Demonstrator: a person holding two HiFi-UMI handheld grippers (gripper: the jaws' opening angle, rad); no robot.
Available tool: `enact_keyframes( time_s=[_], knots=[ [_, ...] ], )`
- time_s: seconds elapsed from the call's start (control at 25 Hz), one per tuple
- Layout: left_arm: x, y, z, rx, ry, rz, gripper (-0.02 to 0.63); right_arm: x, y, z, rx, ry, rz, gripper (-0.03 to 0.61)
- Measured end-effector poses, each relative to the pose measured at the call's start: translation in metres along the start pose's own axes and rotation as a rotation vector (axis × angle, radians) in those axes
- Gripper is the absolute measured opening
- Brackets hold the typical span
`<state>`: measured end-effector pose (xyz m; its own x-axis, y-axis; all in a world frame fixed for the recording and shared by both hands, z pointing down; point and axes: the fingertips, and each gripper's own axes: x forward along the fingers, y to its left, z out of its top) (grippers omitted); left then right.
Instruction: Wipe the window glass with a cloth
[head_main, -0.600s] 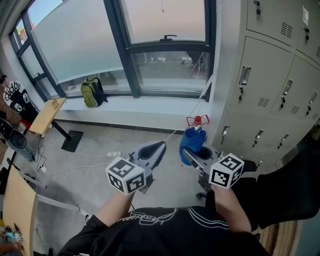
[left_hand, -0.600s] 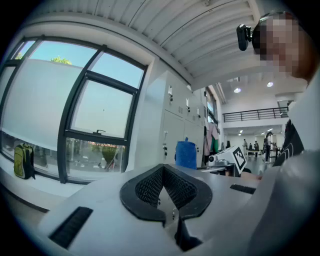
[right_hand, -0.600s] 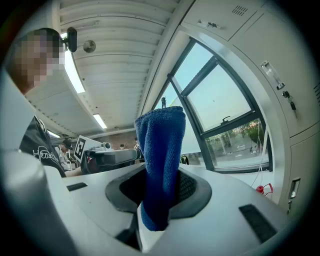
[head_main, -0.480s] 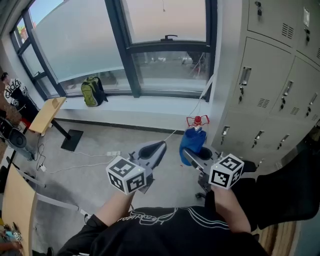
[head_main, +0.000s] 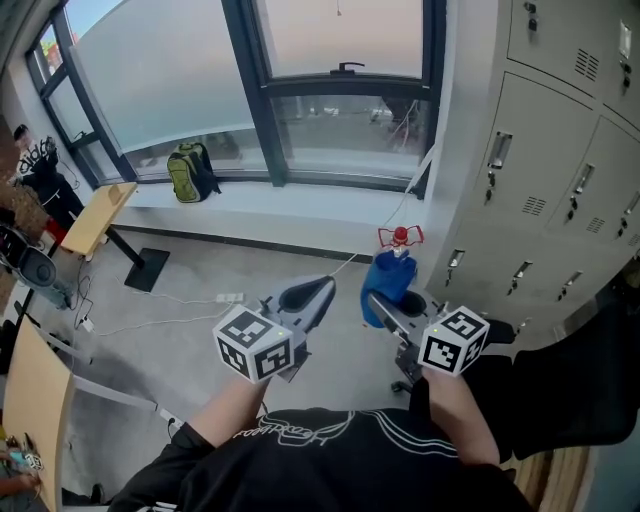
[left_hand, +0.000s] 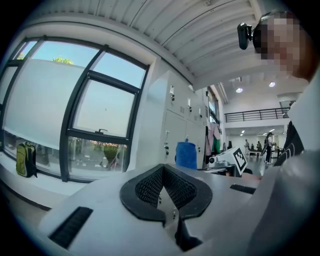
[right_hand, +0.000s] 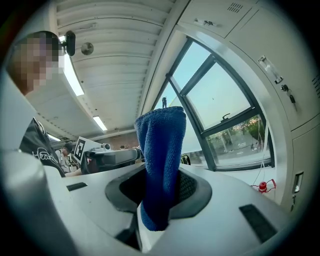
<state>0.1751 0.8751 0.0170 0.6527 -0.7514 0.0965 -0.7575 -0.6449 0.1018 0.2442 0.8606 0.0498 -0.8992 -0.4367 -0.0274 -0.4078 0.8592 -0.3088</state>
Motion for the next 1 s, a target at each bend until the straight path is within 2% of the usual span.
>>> enact_keyframes(
  time_s=[0.28,0.6,0.84,1.0],
  knots=[
    [-0.002,-0.002,0.012,0.032,0.008,0.004,0.003,0.002,0.012,0.009,0.003,-0.023,0.048,0.094],
    [0.004,0.007,0.016,0.037,0.010,0.000,0.003,0.011,0.006,0.013,0.019,-0.039,0.049,0.094],
    [0.006,0.038,0.011,0.019,0.006,0.019,0.003,0.041,-0.003,0.008,0.020,-0.012,0.071,0.094],
    [0.003,0.079,0.009,-0.004,-0.012,0.042,0.003,0.074,-0.012,0.004,0.014,0.004,0.077,0.094]
  ],
)
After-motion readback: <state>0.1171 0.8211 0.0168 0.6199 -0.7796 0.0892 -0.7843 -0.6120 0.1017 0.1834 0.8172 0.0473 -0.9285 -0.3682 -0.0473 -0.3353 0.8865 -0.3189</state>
